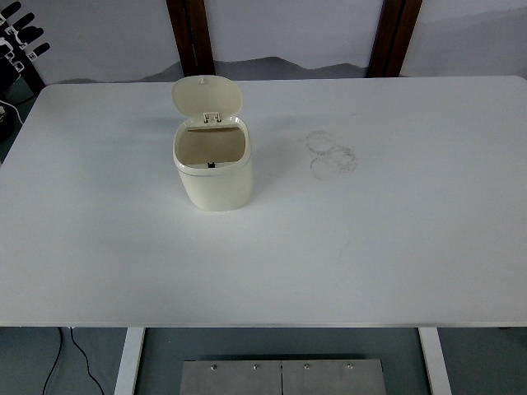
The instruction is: Close trash bin
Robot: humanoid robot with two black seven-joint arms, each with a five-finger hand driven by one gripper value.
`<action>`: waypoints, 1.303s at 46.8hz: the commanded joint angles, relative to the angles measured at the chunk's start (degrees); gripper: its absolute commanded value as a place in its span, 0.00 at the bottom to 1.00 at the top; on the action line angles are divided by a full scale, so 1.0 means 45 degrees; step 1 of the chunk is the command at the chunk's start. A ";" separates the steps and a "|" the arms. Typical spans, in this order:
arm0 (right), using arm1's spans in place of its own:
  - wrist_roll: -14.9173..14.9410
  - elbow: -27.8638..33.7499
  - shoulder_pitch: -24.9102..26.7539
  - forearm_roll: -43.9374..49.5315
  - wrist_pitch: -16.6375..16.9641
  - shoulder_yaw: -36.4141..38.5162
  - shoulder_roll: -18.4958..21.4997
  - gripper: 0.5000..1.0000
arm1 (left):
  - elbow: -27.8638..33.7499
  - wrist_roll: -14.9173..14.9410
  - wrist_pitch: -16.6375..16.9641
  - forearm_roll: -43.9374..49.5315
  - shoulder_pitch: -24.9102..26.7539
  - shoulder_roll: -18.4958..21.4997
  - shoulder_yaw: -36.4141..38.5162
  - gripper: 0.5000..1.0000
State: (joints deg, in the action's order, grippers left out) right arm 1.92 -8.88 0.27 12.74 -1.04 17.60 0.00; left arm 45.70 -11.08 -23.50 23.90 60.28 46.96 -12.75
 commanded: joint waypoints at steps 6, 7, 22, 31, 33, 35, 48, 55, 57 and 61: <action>0.0003 0.0000 -0.0001 0.0000 -0.0003 -0.0005 0.0000 0.99 | 0.0020 0.0040 0.0143 -0.0019 0.0081 0.0013 0.0001 1.00; -0.0016 0.0000 -0.0001 0.0000 -0.0003 -0.0006 0.0000 0.99 | 0.0020 0.0040 0.0240 -0.0019 0.0120 0.0013 0.0001 1.00; -0.0016 0.0000 -0.0001 0.0000 -0.0003 0.0014 0.0000 0.99 | 0.0059 0.0216 0.0573 -0.0058 0.0628 0.0013 0.0060 1.00; -0.0016 0.0000 -0.0001 0.0000 -0.0003 -0.0005 0.0000 0.99 | 0.0079 0.1113 0.0885 -0.0468 0.1350 -0.0046 0.0099 1.00; -0.0016 0.0000 -0.0001 0.0000 -0.0003 0.0014 0.0000 0.99 | 0.0079 0.1309 0.1002 -0.0702 0.1526 -0.0162 0.0099 1.00; -0.0036 0.0000 -0.0001 0.0000 -0.0003 0.0014 0.0000 0.99 | 0.0059 0.1407 0.1119 -0.0955 0.1644 -0.0318 0.0119 1.00; -0.0075 0.0000 0.0019 0.0000 -0.0003 0.0014 0.0000 0.99 | 0.0040 0.2226 0.1686 -0.2987 0.2620 -0.1646 0.0196 1.00; -0.0075 0.0000 0.0019 0.0000 -0.0003 0.0014 0.0000 0.99 | 0.0059 0.2598 0.1784 -0.3865 0.3225 -0.2389 0.0938 1.00; -0.0075 0.0000 0.0019 0.0000 -0.0003 0.0014 0.0000 0.99 | 0.0059 0.2599 0.1764 -0.4100 0.3421 -0.2525 0.1172 1.00; -0.0075 0.0000 0.0019 0.0000 -0.0003 0.0014 0.0000 0.99 | 0.0040 0.2599 0.1764 -0.4511 0.3656 -0.2721 0.1349 1.00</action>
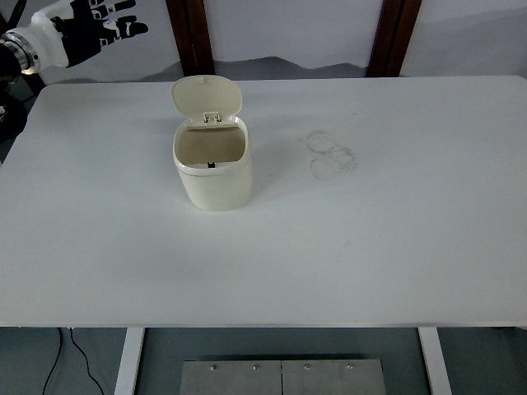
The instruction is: Close trash bin
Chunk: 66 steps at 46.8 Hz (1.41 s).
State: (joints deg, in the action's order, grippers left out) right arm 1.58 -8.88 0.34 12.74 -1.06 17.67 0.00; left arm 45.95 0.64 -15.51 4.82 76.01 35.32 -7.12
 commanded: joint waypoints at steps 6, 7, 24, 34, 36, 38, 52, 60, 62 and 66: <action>0.0001 0.0000 0.0003 0.0000 0.0002 0.0000 0.0000 0.99 | -0.0015 -0.0004 -0.0089 -0.0856 0.0529 -0.0543 0.0097 1.00; 0.0001 0.0000 0.0003 0.0000 0.0021 0.0000 0.0000 0.99 | -0.0034 -0.0004 -0.0089 -0.0914 0.0588 -0.0660 0.0097 1.00; 0.0001 0.0000 0.0003 0.0000 0.0001 0.0000 0.0000 0.99 | -0.0034 -0.0004 -0.0011 -0.1461 0.0941 -0.2262 0.0136 1.00; -0.0019 0.0000 0.0003 -0.0019 0.0001 0.0000 0.0000 0.99 | 0.0044 0.0015 -0.0128 -0.2730 0.0921 -0.2595 0.0389 1.00; -0.0019 0.0000 0.0003 -0.0019 0.0001 -0.0020 0.0000 0.99 | 0.0083 0.0015 -0.0128 -0.2829 0.0940 -0.2595 0.0526 1.00; -0.0019 0.0000 0.0003 -0.0019 0.0001 -0.0020 0.0000 0.99 | 0.0102 0.0015 -0.0147 -0.2829 0.0960 -0.2595 0.0604 1.00; -0.0019 0.0000 0.0003 -0.0019 0.0001 -0.0020 0.0000 0.99 | 0.1136 0.0775 -0.0070 -0.2614 0.1565 -0.2263 0.0683 1.00; -0.0019 0.0000 0.0003 -0.0019 0.0001 -0.0020 0.0000 0.99 | 0.1704 0.1810 -0.0030 -0.2614 0.1780 -0.1795 0.0683 1.00; -0.0019 0.0000 0.0003 -0.0019 0.0001 -0.0001 0.0000 0.99 | 0.1723 0.2123 -0.0050 -0.2614 0.1800 -0.1697 0.0702 1.00; -0.0019 0.0000 0.0003 -0.0019 0.0001 0.0000 0.0000 0.99 | 0.1743 0.2729 -0.0089 -0.2634 0.1800 -0.1501 0.0722 1.00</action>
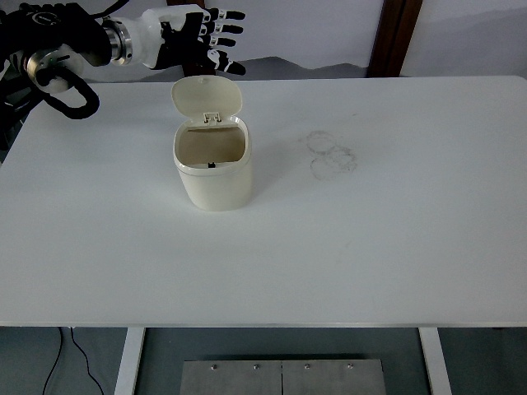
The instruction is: Close trash bin
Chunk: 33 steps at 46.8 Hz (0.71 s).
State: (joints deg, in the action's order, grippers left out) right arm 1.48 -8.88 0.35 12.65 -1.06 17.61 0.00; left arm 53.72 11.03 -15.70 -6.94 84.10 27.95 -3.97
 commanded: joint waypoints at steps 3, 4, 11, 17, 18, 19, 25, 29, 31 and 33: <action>0.0002 0.0000 0.0000 0.0001 0.0000 0.0012 0.0000 0.99 | 0.0015 0.0633 -0.0104 -0.0021 0.0002 0.0195 0.0141 1.00; 0.0002 0.0000 0.0000 0.0001 0.0000 0.0012 0.0000 0.99 | 0.0015 0.0653 -0.0104 -0.0040 0.0002 0.0215 0.0199 1.00; 0.0002 0.0000 0.0000 0.0001 0.0000 0.0012 0.0000 0.99 | 0.0054 0.0595 -0.0143 -0.0021 -0.0038 0.0195 0.0297 1.00; 0.0003 0.0000 -0.0020 0.0020 0.0000 0.0012 0.0000 0.99 | 0.0093 0.0556 -0.0123 -0.0001 -0.0038 0.0137 0.0278 1.00; 0.0022 0.0000 -0.0020 0.0020 0.0000 0.0012 0.0000 0.99 | 0.0113 0.0556 -0.0123 0.0018 -0.0018 0.0137 0.0278 1.00; 0.0003 0.0000 -0.0020 0.0020 0.0000 0.0012 0.0000 0.99 | 0.0152 0.0556 -0.0123 0.0018 0.0001 0.0137 0.0278 1.00; 0.0003 0.0000 -0.0020 0.0020 0.0000 0.0012 0.0000 0.99 | 0.0269 0.0575 -0.0123 0.0038 0.0294 0.0078 0.0278 1.00; 0.0003 0.0000 -0.0020 0.0020 0.0000 0.0012 0.0000 0.99 | 0.0425 0.0634 -0.0123 0.0271 0.0470 0.0117 0.0278 1.00; 0.0022 0.0000 -0.0020 0.0020 0.0000 0.0012 0.0000 0.99 | 0.0581 0.0673 -0.0104 0.0466 0.0587 0.0137 0.0278 1.00; 0.0022 0.0000 -0.0020 0.0020 0.0000 0.0012 0.0000 0.99 | 0.0795 0.0712 -0.0046 0.0623 0.0724 0.0176 0.0317 1.00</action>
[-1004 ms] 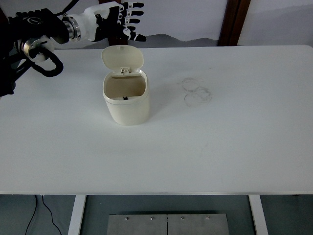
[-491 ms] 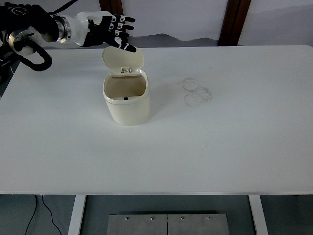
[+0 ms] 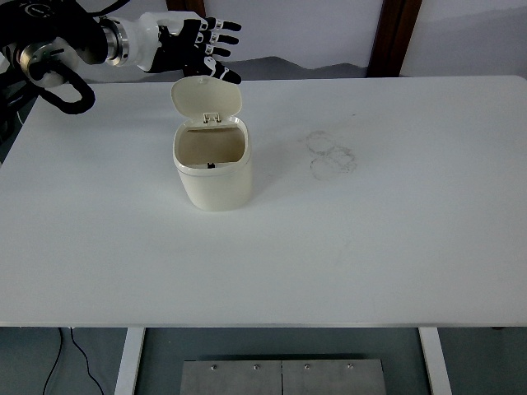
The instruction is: Close trash bin
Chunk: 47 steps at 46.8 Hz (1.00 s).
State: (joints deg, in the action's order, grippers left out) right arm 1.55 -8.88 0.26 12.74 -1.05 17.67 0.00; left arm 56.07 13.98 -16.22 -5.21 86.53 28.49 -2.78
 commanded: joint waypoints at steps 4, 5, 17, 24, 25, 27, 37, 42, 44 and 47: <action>-0.0012 0.0000 0.0001 0.0000 -0.0002 -0.0001 0.0000 0.99 | 0.0509 0.0564 0.0128 0.0259 0.0361 0.0095 0.0383 1.00; 0.0007 0.0000 0.0001 0.0000 -0.0002 -0.0001 0.0000 0.99 | 0.0509 0.0720 0.0128 0.0278 0.0400 0.0115 0.0480 1.00; 0.0007 0.0000 0.0001 0.0000 -0.0002 -0.0001 0.0000 0.99 | 0.0626 0.0956 -0.0008 0.0259 0.0947 0.0681 0.1437 1.00; -0.0012 0.0000 0.0001 0.0000 -0.0002 -0.0001 0.0000 0.99 | 0.0666 0.0937 -0.0009 0.0317 0.0947 0.0740 0.1477 1.00; 0.0007 0.0000 0.0001 0.0000 -0.0002 -0.0001 0.0000 0.99 | 0.0685 0.0936 -0.0009 0.0337 0.0947 0.0740 0.1477 1.00; 0.0007 0.0000 0.0001 0.0000 0.0018 -0.0001 0.0000 0.99 | 0.0743 0.0956 -0.0009 0.0434 0.0947 0.0740 0.1477 1.00; -0.0012 0.0000 0.0001 0.0000 -0.0002 -0.0001 0.0000 0.99 | 0.1115 0.0956 0.0011 0.0864 0.1045 0.0721 0.1497 1.00; 0.0007 0.0000 0.0001 0.0000 -0.0002 -0.0001 0.0000 0.99 | 0.1134 0.0956 0.0011 0.0923 0.1045 0.0720 0.1516 1.00; 0.0007 0.0000 0.0001 0.0000 -0.0002 -0.0001 0.0000 0.99 | 0.1134 0.0975 0.0011 0.0923 0.1045 0.0720 0.1516 1.00; -0.0012 0.0000 0.0001 0.0000 -0.0002 -0.0001 0.0000 0.99 | 0.1134 0.0975 0.0011 0.0923 0.1045 0.0720 0.1575 1.00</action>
State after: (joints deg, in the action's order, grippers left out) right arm 1.53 -8.88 0.27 12.75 -1.05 17.67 0.00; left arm 61.18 18.35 -16.18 -1.05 91.24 31.72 4.03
